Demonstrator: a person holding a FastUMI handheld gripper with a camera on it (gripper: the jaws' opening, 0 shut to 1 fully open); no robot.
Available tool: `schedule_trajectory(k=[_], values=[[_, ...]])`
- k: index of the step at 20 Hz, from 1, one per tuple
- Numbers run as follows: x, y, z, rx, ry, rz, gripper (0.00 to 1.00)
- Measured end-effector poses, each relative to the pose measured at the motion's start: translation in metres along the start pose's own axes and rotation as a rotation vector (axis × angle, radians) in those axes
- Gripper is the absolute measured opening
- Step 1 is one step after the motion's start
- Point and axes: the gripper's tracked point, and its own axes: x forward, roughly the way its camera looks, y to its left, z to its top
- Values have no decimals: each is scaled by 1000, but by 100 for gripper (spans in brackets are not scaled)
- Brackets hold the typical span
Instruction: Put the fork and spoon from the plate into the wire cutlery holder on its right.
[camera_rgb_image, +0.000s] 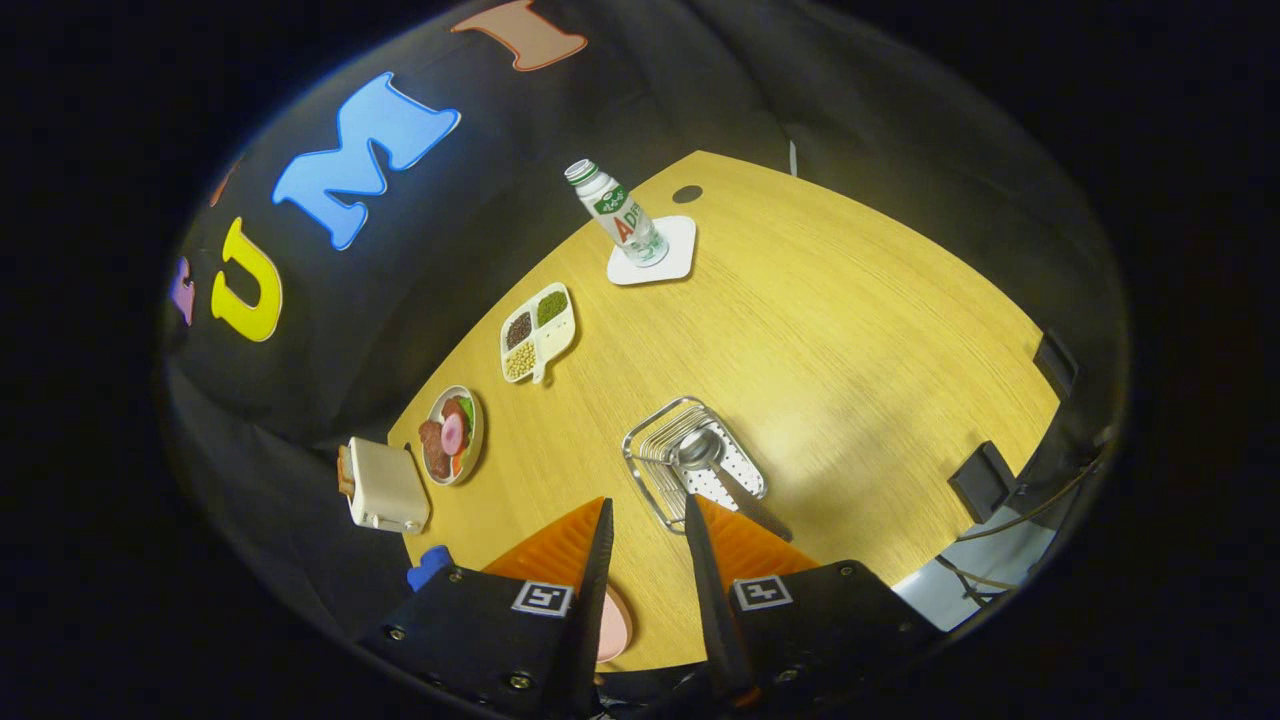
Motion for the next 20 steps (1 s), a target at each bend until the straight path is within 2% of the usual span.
schedule_trajectory(k=[5, 11, 20], values=[[9, 44, -33, -78, 67, 53, 44], [34, 103, -107, -222, 210, 107, 44], [70, 137, -221, -454, 417, 90, 44]])
